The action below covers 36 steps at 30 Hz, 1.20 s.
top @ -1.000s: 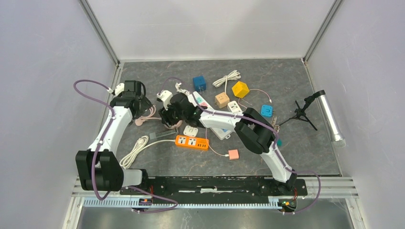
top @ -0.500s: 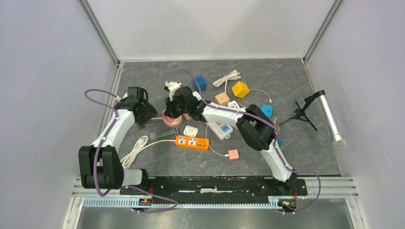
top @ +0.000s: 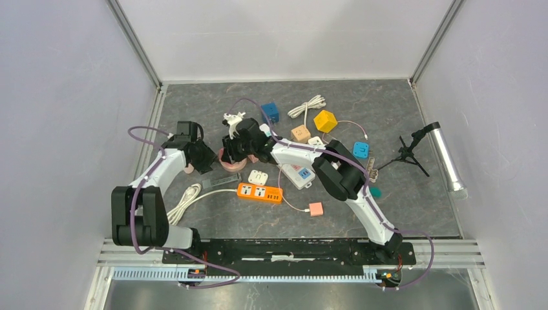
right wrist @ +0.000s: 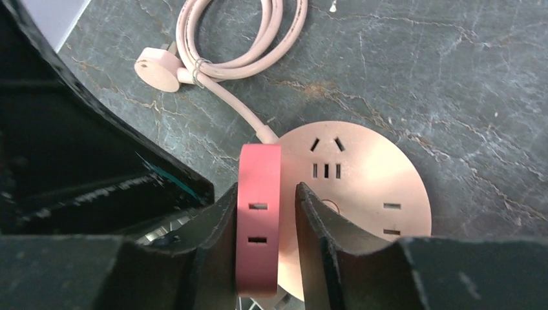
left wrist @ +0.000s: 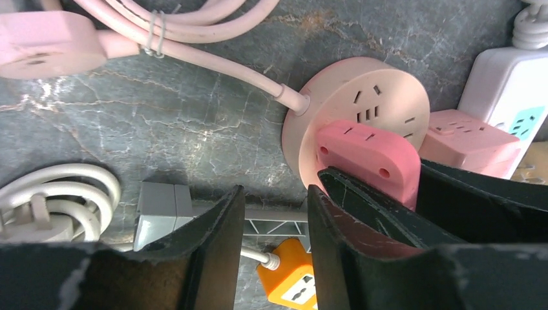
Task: Pull the plug off the socket
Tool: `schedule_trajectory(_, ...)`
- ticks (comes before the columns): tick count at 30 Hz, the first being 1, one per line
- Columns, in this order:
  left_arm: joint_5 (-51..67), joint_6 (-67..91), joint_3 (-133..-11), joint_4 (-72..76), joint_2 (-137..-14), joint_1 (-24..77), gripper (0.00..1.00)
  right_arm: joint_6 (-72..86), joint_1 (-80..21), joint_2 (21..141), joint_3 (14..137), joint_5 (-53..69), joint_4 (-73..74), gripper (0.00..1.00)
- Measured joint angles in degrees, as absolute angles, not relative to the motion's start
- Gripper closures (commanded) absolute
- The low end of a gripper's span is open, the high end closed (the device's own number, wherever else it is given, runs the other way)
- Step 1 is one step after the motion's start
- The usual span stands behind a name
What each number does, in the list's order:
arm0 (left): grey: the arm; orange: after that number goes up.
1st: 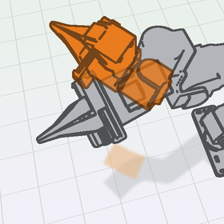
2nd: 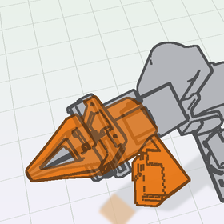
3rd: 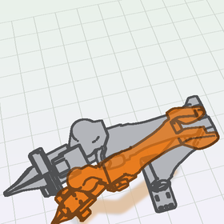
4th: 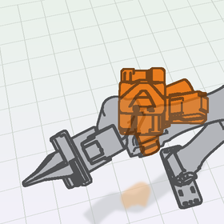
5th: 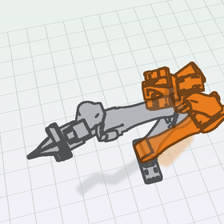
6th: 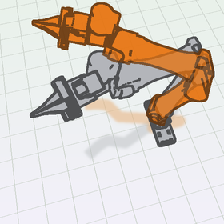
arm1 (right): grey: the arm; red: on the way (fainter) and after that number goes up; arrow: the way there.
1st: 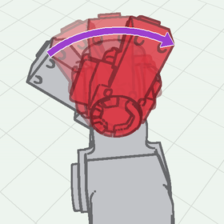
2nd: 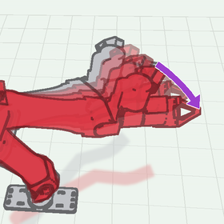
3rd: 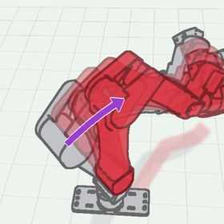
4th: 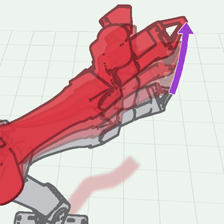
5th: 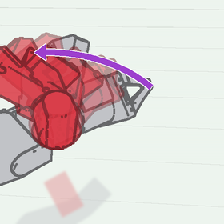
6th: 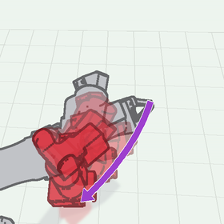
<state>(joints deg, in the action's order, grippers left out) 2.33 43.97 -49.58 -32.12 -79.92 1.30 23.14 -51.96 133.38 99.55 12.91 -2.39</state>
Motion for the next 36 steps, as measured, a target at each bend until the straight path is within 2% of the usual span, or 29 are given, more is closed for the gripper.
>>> schedule_trajectory(5,5.2,44.0,-47.2,-28.3,-81.7,1.3,0.56,24.3,-51.6,134.6,100.8,15.1,-2.5,0.83)
schedule_trajectory(11,6.4,44.0,-45.6,-24.0,-82.4,1.3,0.56,26.7,-51.0,134.8,101.0,16.6,-2.5,1.0)
schedule_trajectory(27,9.5,45.0,-45.1,-20.7,-85.8,1.2,0.71,33.9,-49.3,135.1,101.0,20.8,-2.7,1.0)
schedule_trajectory(36,9.6,45.4,-46.8,-21.7,-87.4,1.3,0.73,26.2,-49.6,135.0,100.4,20.1,-4.9,1.0)
